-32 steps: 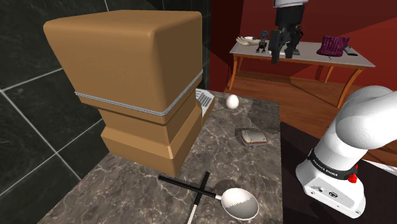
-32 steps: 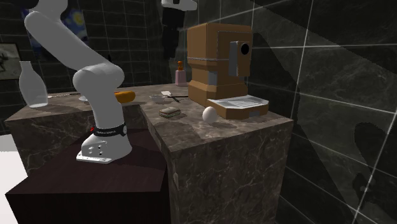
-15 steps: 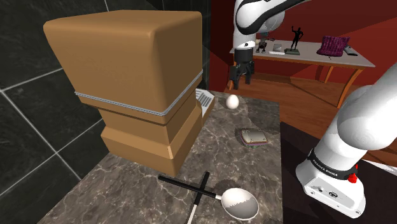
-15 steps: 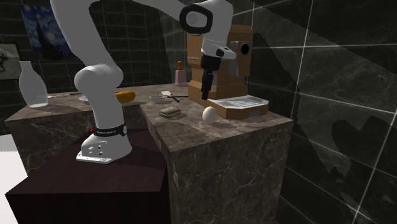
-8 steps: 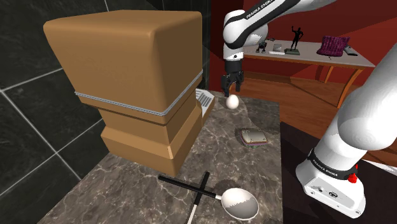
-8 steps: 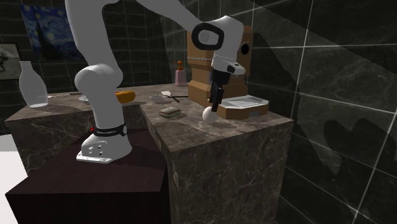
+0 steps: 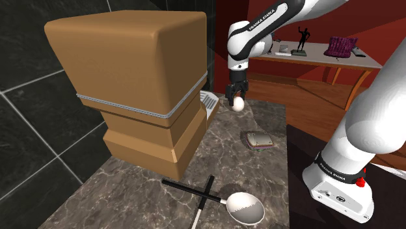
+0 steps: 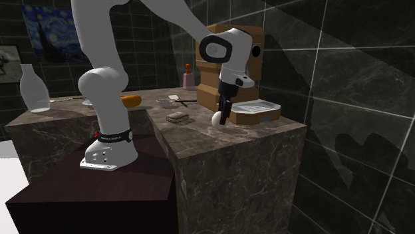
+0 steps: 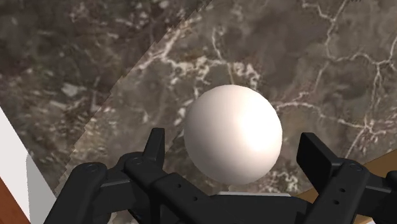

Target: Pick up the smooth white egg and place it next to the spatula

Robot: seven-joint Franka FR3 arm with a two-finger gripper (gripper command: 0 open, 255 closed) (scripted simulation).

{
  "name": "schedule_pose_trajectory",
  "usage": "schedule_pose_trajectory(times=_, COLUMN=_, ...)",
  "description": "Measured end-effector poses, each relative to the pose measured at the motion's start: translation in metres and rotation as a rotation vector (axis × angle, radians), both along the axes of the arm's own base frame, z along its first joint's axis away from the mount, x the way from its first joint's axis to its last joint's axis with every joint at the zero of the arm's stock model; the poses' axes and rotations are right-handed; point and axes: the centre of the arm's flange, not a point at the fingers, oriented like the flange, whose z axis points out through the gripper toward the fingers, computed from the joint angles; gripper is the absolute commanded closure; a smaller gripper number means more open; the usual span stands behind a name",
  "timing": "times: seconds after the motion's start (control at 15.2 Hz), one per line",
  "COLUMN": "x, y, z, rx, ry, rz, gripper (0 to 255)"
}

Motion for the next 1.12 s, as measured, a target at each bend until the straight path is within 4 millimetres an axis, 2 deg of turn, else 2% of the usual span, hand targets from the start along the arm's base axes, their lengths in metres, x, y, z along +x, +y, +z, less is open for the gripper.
schedule_pose_trajectory(times=0.26, x=0.0000, y=0.0002, z=-0.0006, rx=0.000, ry=0.000, rz=0.000, gripper=0)
schedule_pose_trajectory(times=0.33, x=0.0000, y=0.0002, z=-0.0006, rx=0.000, ry=0.000, rz=0.000, gripper=255)
schedule_pose_trajectory(times=0.99, x=0.0001, y=-0.0002, z=-0.0004, rx=0.000, ry=-0.001, rz=-0.001, gripper=255)
schedule_pose_trajectory(times=1.12, x=0.0001, y=-0.0001, z=0.0060, rx=0.000, ry=-0.001, rz=0.000, gripper=255)
